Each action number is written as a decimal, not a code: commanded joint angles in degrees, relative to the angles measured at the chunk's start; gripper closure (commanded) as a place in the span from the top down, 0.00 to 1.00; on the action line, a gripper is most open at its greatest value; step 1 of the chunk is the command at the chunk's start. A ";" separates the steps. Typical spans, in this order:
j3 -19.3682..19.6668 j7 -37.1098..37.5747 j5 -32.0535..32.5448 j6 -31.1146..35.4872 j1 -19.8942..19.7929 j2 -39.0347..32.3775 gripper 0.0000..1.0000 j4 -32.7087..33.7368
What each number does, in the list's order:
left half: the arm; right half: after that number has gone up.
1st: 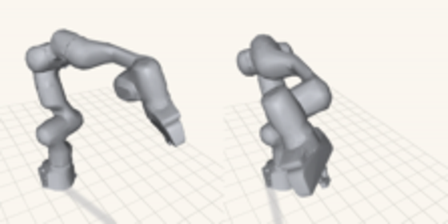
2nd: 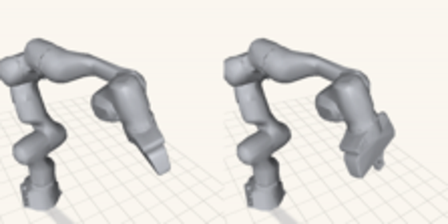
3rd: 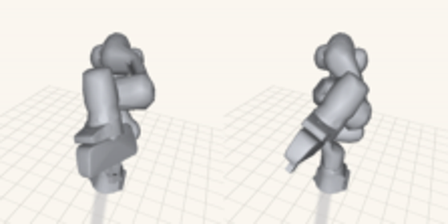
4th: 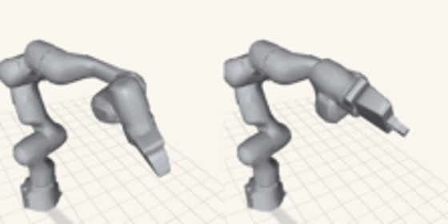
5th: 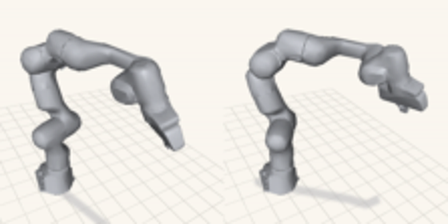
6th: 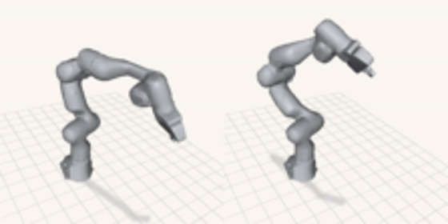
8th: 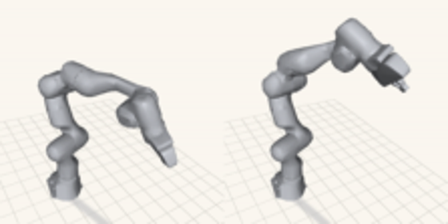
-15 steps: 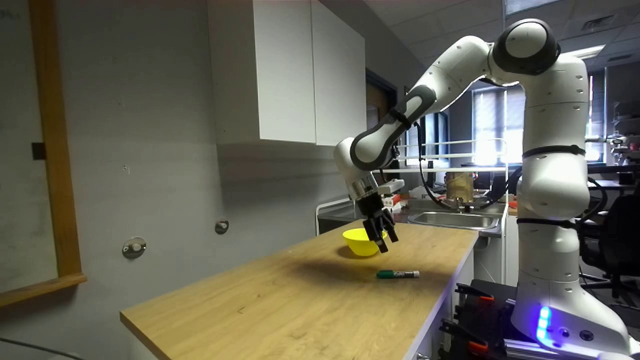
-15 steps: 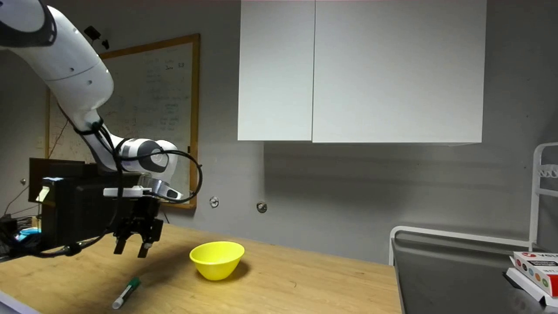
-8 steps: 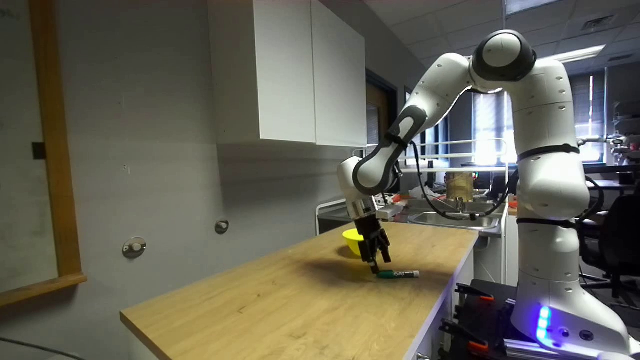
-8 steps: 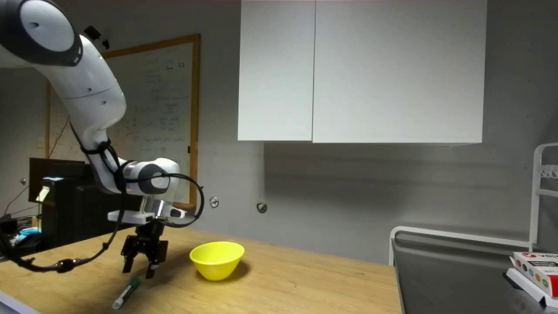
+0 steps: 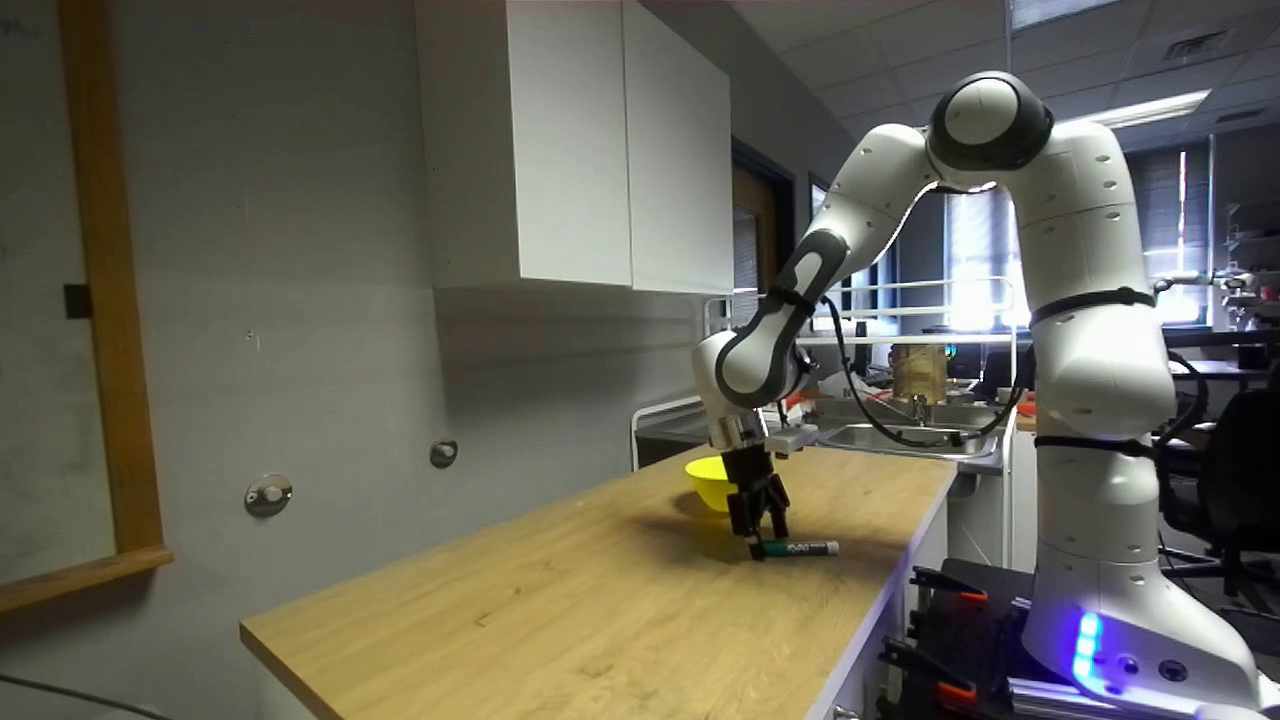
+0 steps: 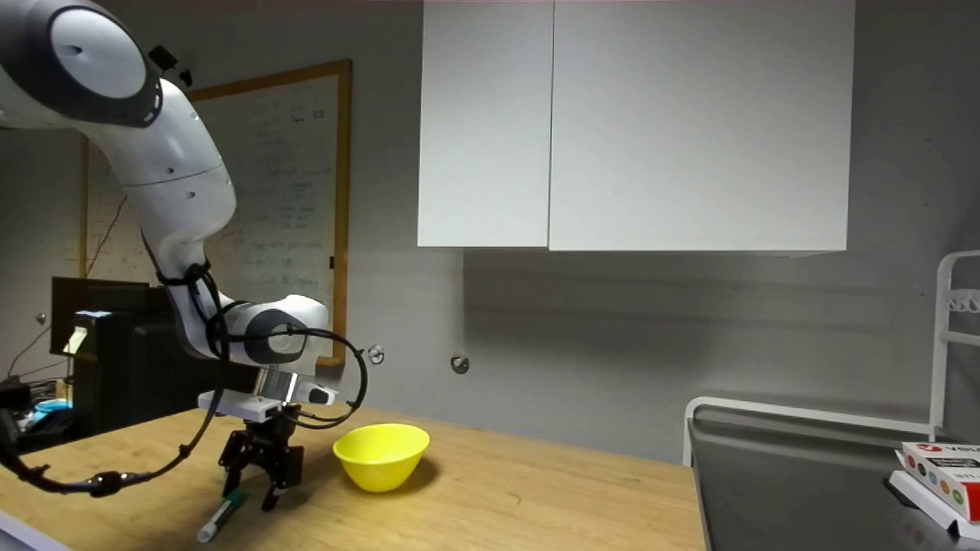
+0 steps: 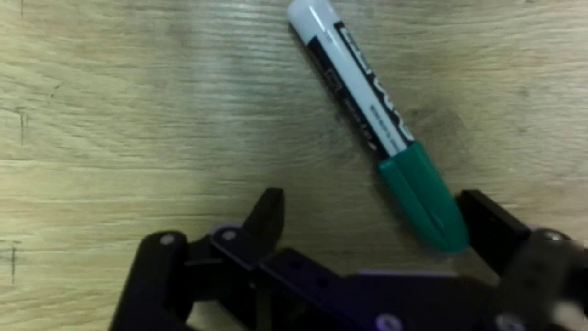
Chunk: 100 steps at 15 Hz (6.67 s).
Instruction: Pick the marker and put it in the bowl
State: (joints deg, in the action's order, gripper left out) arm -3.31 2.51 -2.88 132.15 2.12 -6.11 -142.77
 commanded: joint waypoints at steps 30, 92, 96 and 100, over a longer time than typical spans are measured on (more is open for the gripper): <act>-0.38 -0.65 0.66 -2.39 1.58 4.14 1.00 -3.00; 10.46 62.92 29.63 -13.81 -1.77 -13.83 0.49 33.89; 10.85 62.98 29.61 -13.82 -1.61 -13.33 0.77 33.41; 10.63 62.55 28.92 -14.29 -1.23 -12.23 1.00 32.74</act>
State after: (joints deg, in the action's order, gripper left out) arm 6.74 64.63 26.83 118.35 -0.21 -19.82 -108.68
